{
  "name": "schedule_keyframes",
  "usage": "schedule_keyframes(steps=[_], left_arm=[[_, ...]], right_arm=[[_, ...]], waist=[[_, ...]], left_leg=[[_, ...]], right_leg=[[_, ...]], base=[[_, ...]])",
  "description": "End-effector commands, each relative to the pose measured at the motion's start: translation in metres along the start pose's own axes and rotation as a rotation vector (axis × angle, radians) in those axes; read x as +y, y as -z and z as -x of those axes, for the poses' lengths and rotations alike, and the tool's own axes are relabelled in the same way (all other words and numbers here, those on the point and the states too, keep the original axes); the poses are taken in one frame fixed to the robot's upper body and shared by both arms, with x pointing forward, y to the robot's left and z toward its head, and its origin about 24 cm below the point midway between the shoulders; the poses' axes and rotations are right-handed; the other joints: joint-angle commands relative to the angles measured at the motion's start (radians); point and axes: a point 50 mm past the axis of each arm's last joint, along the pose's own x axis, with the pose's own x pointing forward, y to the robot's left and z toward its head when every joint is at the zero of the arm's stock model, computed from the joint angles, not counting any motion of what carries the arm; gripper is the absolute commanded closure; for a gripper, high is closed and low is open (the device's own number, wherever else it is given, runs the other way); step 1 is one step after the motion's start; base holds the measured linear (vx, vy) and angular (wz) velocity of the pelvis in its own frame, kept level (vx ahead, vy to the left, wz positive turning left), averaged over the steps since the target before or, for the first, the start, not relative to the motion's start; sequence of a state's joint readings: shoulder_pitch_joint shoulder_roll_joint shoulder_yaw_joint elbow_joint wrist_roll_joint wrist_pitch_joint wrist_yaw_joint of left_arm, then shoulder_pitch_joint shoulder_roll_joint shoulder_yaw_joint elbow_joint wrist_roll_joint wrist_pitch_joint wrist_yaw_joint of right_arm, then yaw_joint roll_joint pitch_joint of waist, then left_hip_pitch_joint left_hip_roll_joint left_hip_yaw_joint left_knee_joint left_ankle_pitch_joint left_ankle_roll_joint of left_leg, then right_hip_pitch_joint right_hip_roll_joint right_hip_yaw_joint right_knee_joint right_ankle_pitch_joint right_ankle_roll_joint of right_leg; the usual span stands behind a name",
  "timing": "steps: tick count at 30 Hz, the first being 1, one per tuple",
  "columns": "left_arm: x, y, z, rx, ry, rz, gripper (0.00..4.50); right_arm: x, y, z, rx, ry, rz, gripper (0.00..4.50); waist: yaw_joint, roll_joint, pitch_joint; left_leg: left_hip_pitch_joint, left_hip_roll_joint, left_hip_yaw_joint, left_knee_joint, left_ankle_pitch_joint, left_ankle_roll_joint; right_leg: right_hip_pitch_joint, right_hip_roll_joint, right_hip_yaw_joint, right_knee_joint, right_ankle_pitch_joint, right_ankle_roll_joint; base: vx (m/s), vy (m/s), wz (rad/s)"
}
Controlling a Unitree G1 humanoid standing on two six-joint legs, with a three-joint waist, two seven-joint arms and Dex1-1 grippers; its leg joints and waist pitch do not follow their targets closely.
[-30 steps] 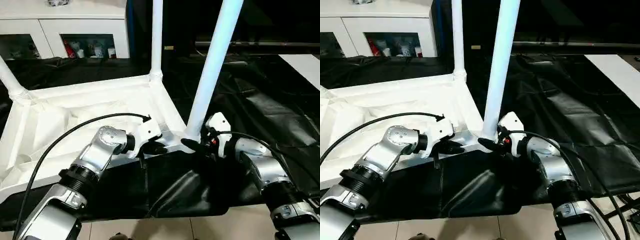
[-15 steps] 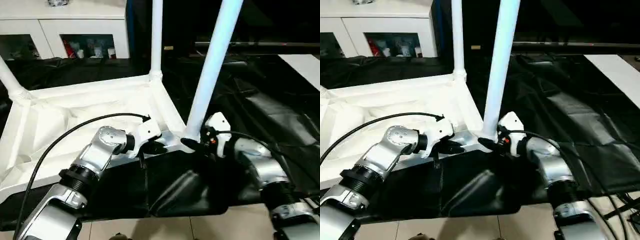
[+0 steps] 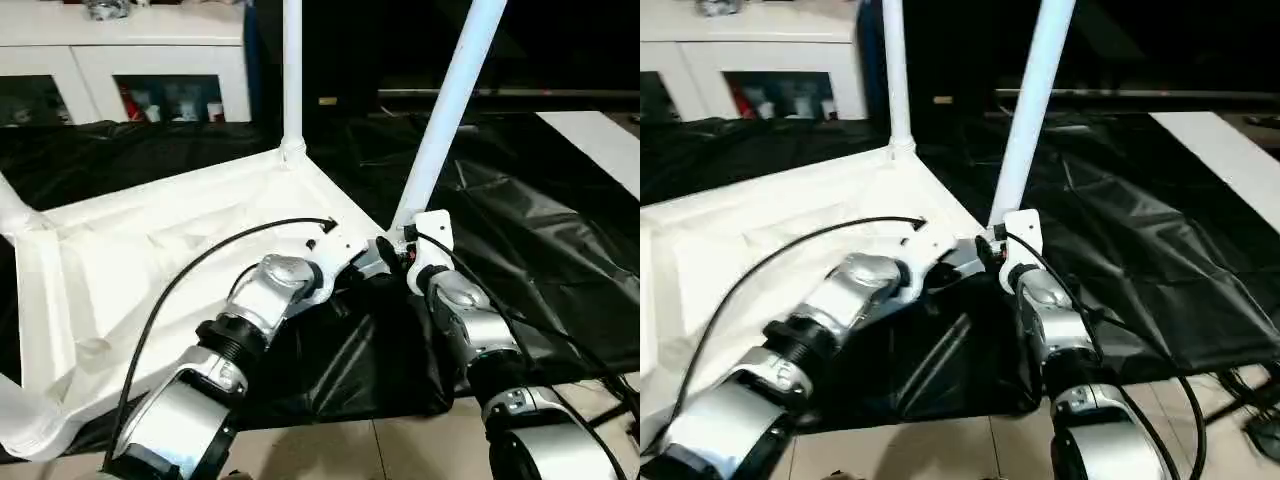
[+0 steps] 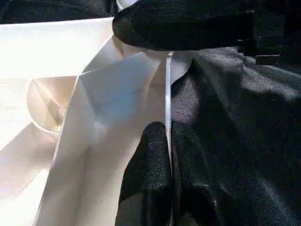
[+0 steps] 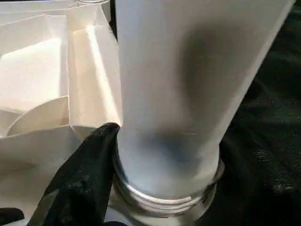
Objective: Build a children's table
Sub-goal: Rotate leg to tighten
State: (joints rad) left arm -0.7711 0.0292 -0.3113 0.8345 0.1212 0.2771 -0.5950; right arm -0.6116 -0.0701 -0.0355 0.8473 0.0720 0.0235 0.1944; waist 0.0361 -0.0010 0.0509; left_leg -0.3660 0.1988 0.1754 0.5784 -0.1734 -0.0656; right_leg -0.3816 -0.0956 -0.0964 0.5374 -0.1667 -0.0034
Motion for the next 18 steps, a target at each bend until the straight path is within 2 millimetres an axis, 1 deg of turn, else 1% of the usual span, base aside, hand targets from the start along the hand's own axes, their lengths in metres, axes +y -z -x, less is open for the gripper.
schedule_keyframes(steps=[1, 2, 3, 4, 5, 6, 7, 8, 9, 11, 12, 13, 14, 15, 16, 17, 18], left_arm=[[0.002, 0.010, -0.001, 0.029, -0.039, -0.005, 4.50], [0.004, 0.012, 0.000, 0.033, -0.040, -0.004, 4.50], [0.005, 0.013, 0.001, 0.034, -0.041, -0.003, 4.50], [0.006, 0.013, 0.002, 0.034, -0.039, -0.010, 4.50], [0.009, 0.014, 0.004, 0.029, -0.031, -0.023, 4.50], [0.009, 0.014, 0.004, 0.029, -0.031, -0.023, 4.50], [0.011, 0.016, 0.007, 0.027, -0.024, -0.031, 4.50], [0.012, 0.016, 0.008, 0.025, -0.018, -0.033, 4.50], [0.013, 0.017, 0.009, 0.023, -0.013, -0.034, 4.50], [0.015, 0.019, 0.014, 0.017, 0.024, -0.044, 4.50], [0.016, 0.020, 0.016, 0.016, 0.042, -0.047, 4.50], [0.016, 0.021, 0.019, 0.014, 0.069, -0.054, 4.50], [0.017, 0.024, 0.025, 0.012, 0.133, -0.069, 4.50], [0.017, 0.025, 0.026, 0.012, 0.146, -0.072, 4.50], [0.017, 0.026, 0.029, 0.009, 0.180, -0.084, 4.50], [0.016, 0.026, 0.032, 0.001, 0.215, -0.099, 4.50], [0.014, 0.027, 0.038, -0.009, 0.286, -0.120, 4.50]], right_arm=[[0.020, -0.003, -0.004, -0.031, -0.090, -0.028, 1.06], [0.019, -0.006, -0.004, -0.046, -0.107, -0.018, 0.89], [0.019, -0.007, -0.004, -0.050, -0.113, -0.015, 0.78], [0.018, -0.009, -0.003, -0.062, -0.121, -0.011, 0.78], [0.016, -0.014, -0.002, -0.083, -0.155, -0.002, 0.71], [0.016, -0.014, -0.002, -0.083, -0.155, -0.002, 0.65], [0.012, -0.018, 0.000, -0.095, -0.188, 0.020, 0.47], [0.011, -0.019, 0.001, -0.097, -0.213, 0.031, 0.39], [0.011, -0.020, 0.002, -0.098, -0.236, 0.041, 0.39], [0.003, -0.023, 0.010, -0.103, -0.324, 0.091, 0.39], [0.000, -0.024, 0.014, -0.102, -0.362, 0.112, 0.39], [-0.005, -0.024, 0.018, -0.095, -0.402, 0.134, 0.39], [-0.013, -0.023, 0.029, -0.073, -0.494, 0.185, 0.39], [-0.015, -0.023, 0.030, -0.068, -0.510, 0.193, 0.39], [-0.018, -0.022, 0.035, -0.053, -0.554, 0.224, 0.39], [-0.020, -0.021, 0.039, -0.042, -0.580, 0.249, 0.39], [-0.024, -0.020, 0.044, -0.020, -0.617, 0.279, 0.39]], waist=[[-0.010, -0.005, -0.051], [-0.013, -0.008, -0.050], [-0.014, -0.009, -0.050], [-0.014, -0.009, -0.051], [-0.014, -0.010, -0.049], [-0.014, -0.010, -0.049], [-0.013, -0.012, -0.049], [-0.011, -0.013, -0.048], [-0.009, -0.014, -0.049], [-0.007, -0.014, -0.049], [-0.002, -0.014, -0.050], [0.000, -0.015, -0.050], [0.003, -0.014, -0.051], [0.009, -0.016, -0.052], [0.009, -0.012, -0.054], [0.010, -0.016, -0.055], [0.009, -0.016, -0.056]], left_leg=[[0.036, 0.023, -0.022, -0.081, -0.518, 0.007], [0.026, 0.022, -0.023, -0.083, -0.505, 0.011], [0.020, 0.022, -0.025, -0.084, -0.497, 0.014], [0.019, 0.022, -0.025, -0.084, -0.493, 0.015], [0.022, 0.022, -0.024, -0.082, -0.494, 0.018], [0.022, 0.022, -0.024, -0.082, -0.494, 0.018], [0.025, 0.021, -0.023, -0.080, -0.489, 0.021], [0.023, 0.022, -0.022, -0.081, -0.477, 0.024], [0.024, 0.021, -0.021, -0.079, -0.468, 0.028], [0.017, 0.022, -0.020, -0.082, -0.443, 0.036], [0.021, 0.021, -0.017, -0.081, -0.435, 0.042], [0.022, 0.023, -0.016, -0.081, -0.429, 0.044], [0.021, 0.023, -0.014, -0.081, -0.416, 0.050], [0.014, 0.028, -0.015, -0.083, -0.388, 0.058], [0.014, 0.028, -0.013, -0.084, -0.381, 0.060], [0.012, 0.027, -0.012, -0.083, -0.366, 0.064], [0.005, 0.029, -0.013, -0.083, -0.341, 0.064]], right_leg=[[0.011, -0.054, 0.013, -0.093, -0.562, -0.080], [0.015, -0.057, 0.014, -0.090, -0.567, -0.079], [0.020, -0.059, 0.013, -0.089, -0.577, -0.075], [0.020, -0.061, 0.013, -0.088, -0.579, -0.074], [0.016, -0.062, 0.012, -0.092, -0.595, -0.072], [0.016, -0.062, 0.012, -0.092, -0.595, -0.072], [0.015, -0.063, 0.013, -0.093, -0.602, -0.072], [0.016, -0.062, 0.013, -0.094, -0.600, -0.072], [0.016, -0.063, 0.013, -0.095, -0.602, -0.073], [0.021, -0.063, 0.015, -0.093, -0.587, -0.073], [0.019, -0.061, 0.017, -0.094, -0.578, -0.076], [0.017, -0.062, 0.020, -0.093, -0.572, -0.080], [0.019, -0.061, 0.022, -0.090, -0.553, -0.093], [0.025, -0.063, 0.029, -0.081, -0.517, -0.103], [0.023, -0.063, 0.031, -0.078, -0.499, -0.113], [0.025, -0.062, 0.033, -0.073, -0.475, -0.127], [0.029, -0.064, 0.035, -0.065, -0.451, -0.142]], base=[[0.000, 0.000, 0.00], [0.000, 0.000, 0.00], [0.000, 0.000, 0.00], [0.000, 0.000, 0.00], [0.000, 0.000, 0.00], [0.000, 0.000, 0.00], [0.000, 0.000, 0.00], [0.000, 0.000, 0.00], [0.000, 0.000, 0.00], [0.000, 0.000, 0.00], [0.000, 0.000, 0.00], [0.000, 0.000, 0.00], [0.000, 0.000, 0.00], [0.000, 0.000, 0.00], [0.000, 0.000, 0.00], [0.000, 0.000, 0.00], [0.000, 0.000, 0.00]])
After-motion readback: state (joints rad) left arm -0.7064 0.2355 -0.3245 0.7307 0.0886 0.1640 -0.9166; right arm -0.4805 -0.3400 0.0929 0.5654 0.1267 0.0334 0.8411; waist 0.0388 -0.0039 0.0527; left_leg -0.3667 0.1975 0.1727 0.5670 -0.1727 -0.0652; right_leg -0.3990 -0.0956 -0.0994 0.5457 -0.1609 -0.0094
